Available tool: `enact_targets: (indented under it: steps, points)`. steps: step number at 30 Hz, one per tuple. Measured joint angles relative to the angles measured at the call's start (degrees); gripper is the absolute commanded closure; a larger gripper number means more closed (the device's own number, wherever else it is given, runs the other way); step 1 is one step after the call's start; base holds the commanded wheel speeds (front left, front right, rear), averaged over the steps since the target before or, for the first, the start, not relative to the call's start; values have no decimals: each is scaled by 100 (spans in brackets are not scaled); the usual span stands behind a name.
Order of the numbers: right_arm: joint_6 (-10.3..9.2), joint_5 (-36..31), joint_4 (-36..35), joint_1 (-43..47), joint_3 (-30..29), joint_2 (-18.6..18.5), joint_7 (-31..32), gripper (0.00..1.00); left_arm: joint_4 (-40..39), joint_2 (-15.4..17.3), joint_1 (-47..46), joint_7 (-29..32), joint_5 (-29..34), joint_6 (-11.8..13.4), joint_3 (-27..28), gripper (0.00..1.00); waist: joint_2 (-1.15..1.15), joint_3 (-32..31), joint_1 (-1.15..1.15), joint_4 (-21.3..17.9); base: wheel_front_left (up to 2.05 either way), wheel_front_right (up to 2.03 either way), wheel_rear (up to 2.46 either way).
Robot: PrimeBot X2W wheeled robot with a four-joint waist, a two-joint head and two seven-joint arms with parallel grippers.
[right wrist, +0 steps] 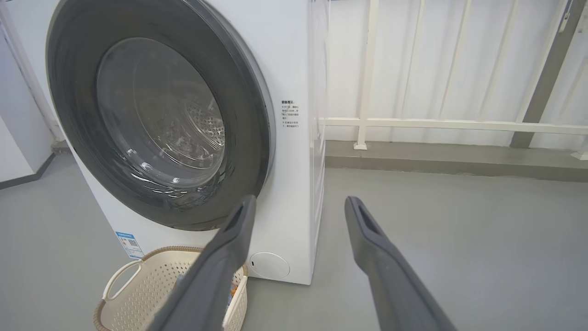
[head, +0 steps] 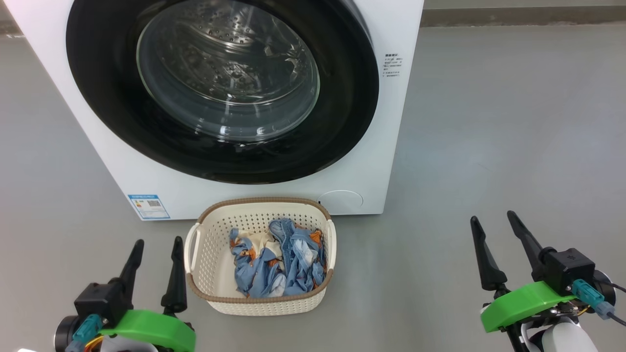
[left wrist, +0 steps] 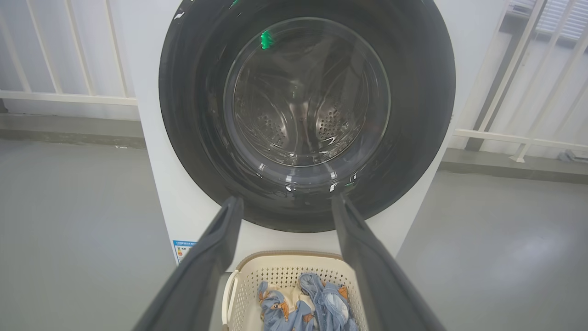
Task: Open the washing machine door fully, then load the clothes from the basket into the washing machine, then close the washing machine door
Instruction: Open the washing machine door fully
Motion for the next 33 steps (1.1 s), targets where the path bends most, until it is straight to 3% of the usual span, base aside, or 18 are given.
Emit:
enact_targets:
  steps: [16, 26, 27, 28, 30, 31, 33]
  points:
    - [0, 8, 81, -389, -165, -116, -16, 0, -78, 18, -122, -1, 18, 0, -127, 0, 0, 329, 0, 56, 0, 0, 0]
    - [0, 308, 247, -1095, -266, -514, -24, 2, -350, -11, -353, -15, 52, -1, -181, 0, 0, 797, 0, 183, 0, 0, 0]
    - [0, 345, 286, -1176, -264, -578, -24, 10, -370, -14, -375, -15, 52, -1, -190, 0, 0, 849, 0, 201, 0, 0, 0]
    - [0, 420, 319, -1254, -270, -639, -24, 42, -388, -20, -410, -15, 52, -1, -197, 0, 0, 900, 0, 220, 0, 0, 0]
    - [0, 614, 388, -1417, -275, -766, -24, 70, -425, -26, -471, -15, 52, -1, -211, 0, 0, 1000, 0, 263, 0, 0, 0]
    - [0, 689, 403, -1499, -301, -811, -24, 98, -436, -27, -493, -15, 52, -2, -212, 0, 0, 1052, 0, 285, 0, 0, 0]
    - [0, 787, 478, -1677, -386, -889, -24, 100, -459, -30, -545, -15, 52, -5, -214, 0, 0, 1153, 0, 330, 0, 0, 0]
